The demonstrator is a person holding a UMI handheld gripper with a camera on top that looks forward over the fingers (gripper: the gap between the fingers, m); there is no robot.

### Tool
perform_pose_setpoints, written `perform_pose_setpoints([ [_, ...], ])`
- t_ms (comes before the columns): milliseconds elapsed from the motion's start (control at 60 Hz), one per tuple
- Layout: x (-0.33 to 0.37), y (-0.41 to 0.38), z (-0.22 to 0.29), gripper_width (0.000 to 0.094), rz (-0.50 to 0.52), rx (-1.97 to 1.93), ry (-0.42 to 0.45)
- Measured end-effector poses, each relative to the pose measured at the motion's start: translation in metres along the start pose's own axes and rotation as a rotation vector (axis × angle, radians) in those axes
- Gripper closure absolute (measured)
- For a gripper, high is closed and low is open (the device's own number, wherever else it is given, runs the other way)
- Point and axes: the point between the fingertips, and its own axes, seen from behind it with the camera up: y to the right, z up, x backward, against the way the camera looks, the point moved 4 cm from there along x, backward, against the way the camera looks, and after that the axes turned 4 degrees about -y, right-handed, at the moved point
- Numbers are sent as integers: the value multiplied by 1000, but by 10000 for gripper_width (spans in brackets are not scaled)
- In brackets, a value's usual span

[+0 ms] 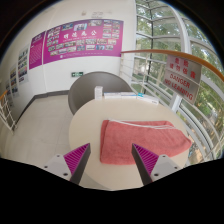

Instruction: Fold towel

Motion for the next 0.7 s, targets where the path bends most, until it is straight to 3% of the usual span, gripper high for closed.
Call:
perform_pose_setpoints([
  [167, -80, -5, 8, 91, -23, 58, -44],
  [217, -95, -7, 5, 155, -25, 73, -64],
  [333, -107, -8, 6, 499, -26, 98, -60],
  [417, -109, -3, 7, 867, -42, 129, -62],
  [550, -109, -4, 8, 898, -34, 161, -84],
  [700, -75, -45, 23, 910, 172, 27, -108],
])
